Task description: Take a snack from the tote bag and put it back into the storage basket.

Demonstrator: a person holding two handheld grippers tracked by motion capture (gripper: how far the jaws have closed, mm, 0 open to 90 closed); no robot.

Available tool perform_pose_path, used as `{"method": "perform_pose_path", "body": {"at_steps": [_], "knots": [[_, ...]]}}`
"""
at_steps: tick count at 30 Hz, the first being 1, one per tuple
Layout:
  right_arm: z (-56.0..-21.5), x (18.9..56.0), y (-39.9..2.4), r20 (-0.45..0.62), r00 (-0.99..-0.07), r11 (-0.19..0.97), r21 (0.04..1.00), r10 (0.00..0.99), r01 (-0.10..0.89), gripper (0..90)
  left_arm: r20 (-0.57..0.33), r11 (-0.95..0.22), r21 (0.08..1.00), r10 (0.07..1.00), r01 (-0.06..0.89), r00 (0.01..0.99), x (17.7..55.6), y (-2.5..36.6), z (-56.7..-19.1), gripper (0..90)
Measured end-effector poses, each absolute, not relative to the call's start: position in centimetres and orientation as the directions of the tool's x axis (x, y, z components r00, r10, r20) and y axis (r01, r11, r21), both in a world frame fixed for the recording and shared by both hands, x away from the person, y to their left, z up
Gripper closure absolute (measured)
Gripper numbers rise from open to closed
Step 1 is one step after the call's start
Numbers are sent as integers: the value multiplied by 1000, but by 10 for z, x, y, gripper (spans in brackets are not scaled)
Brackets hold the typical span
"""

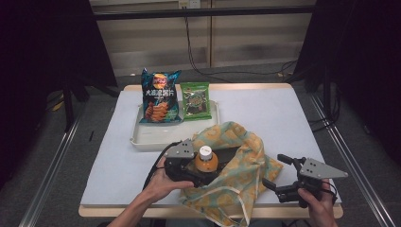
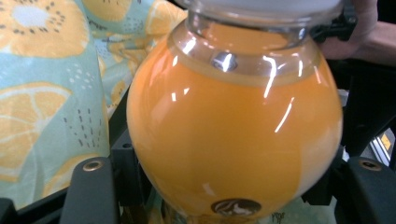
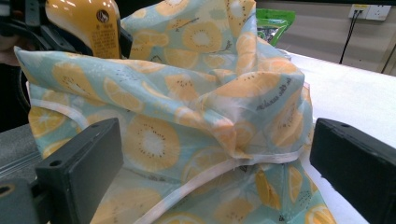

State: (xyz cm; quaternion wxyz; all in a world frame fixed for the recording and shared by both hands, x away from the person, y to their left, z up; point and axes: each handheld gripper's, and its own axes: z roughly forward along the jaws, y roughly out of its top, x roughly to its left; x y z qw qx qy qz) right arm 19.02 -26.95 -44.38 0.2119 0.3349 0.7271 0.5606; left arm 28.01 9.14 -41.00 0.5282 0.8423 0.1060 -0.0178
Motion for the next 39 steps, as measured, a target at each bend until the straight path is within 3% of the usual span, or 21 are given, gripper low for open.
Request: {"method": "perform_pose_path", "body": {"at_steps": [39], "knots": [[-444, 191, -272, 68, -677, 145, 957, 733, 253, 21, -133, -341, 921, 176, 188, 975, 311, 102, -330, 336]]}}
